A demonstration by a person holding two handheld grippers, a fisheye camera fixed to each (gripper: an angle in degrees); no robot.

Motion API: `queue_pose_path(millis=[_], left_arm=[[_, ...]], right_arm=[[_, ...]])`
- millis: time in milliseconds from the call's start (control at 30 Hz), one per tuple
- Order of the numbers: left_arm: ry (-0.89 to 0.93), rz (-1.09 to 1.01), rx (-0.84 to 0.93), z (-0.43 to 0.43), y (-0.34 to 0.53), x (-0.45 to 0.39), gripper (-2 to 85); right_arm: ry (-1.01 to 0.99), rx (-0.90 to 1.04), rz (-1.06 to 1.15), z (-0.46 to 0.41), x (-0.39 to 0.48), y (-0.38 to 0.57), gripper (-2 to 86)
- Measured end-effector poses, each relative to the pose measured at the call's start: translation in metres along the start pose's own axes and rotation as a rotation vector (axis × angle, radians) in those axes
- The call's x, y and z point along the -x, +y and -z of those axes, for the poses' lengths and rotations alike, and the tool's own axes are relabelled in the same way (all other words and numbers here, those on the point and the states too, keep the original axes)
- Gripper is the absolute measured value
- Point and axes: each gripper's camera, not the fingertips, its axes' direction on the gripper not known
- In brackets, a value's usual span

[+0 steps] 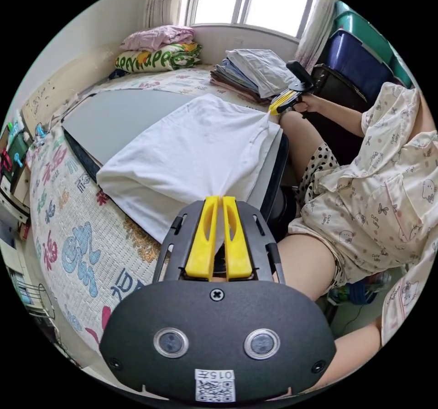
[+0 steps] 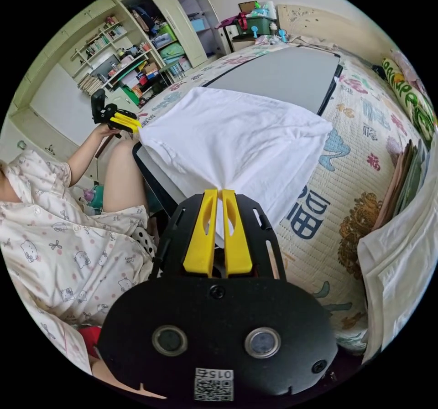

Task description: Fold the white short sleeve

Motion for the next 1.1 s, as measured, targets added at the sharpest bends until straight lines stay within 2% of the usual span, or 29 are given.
queue_pose_path(millis=[167, 200, 300, 367, 433, 500, 633, 733, 867, 967, 1033, 1100], left_arm=[[0.100, 0.010, 0.149, -0.021, 0.013, 0.005, 2.3], [0.098, 0.013, 0.100, -0.014, 0.017, 0.008, 2.9], [0.155, 0.109, -0.106, 0.020, 0.023, 0.032, 5.7], [0.127, 0.248, -0.269, 0.036, 0.026, 0.055, 6.8], [0.049, 0.496, -0.416, 0.035, 0.032, 0.090, 8.0], [-0.003, 0.680, -0.452, 0.021, 0.036, 0.117, 9.3], [-0.090, 0.980, -0.389, -0.019, 0.047, 0.174, 13.0], [-0.001, 1.025, -0.389, -0.044, 0.053, 0.198, 12.8], [0.019, 0.994, -0.323, -0.070, 0.047, 0.208, 11.7], [0.020, 1.002, -0.309, -0.079, 0.045, 0.216, 8.6], [0.030, 1.000, -0.309, -0.083, 0.046, 0.219, 5.2], [0.017, 0.986, -0.294, -0.084, 0.046, 0.220, 2.6]], right_arm=[[-0.049, 0.150, -0.003, -0.014, -0.003, 0.011, 3.5], [-0.036, 0.162, -0.001, -0.009, -0.005, 0.013, 3.7], [-0.048, 0.034, -0.033, 0.025, -0.019, 0.012, 5.7], [-0.074, -0.057, -0.126, 0.040, -0.042, 0.004, 7.6], [-0.096, -0.176, -0.263, 0.044, -0.082, -0.009, 9.3], [-0.131, -0.258, -0.367, 0.037, -0.114, -0.019, 11.0], [-0.182, -0.323, -0.604, 0.006, -0.174, -0.038, 13.9], [-0.160, -0.293, -0.677, -0.017, -0.193, -0.050, 14.8], [-0.150, -0.274, -0.693, -0.049, -0.200, -0.048, 13.2], [-0.139, -0.359, -0.736, -0.064, -0.197, -0.027, 8.0], [-0.272, -0.409, -0.749, -0.069, -0.197, -0.020, 3.0], [-0.207, -0.402, -0.745, -0.069, -0.190, -0.021, 1.8]])
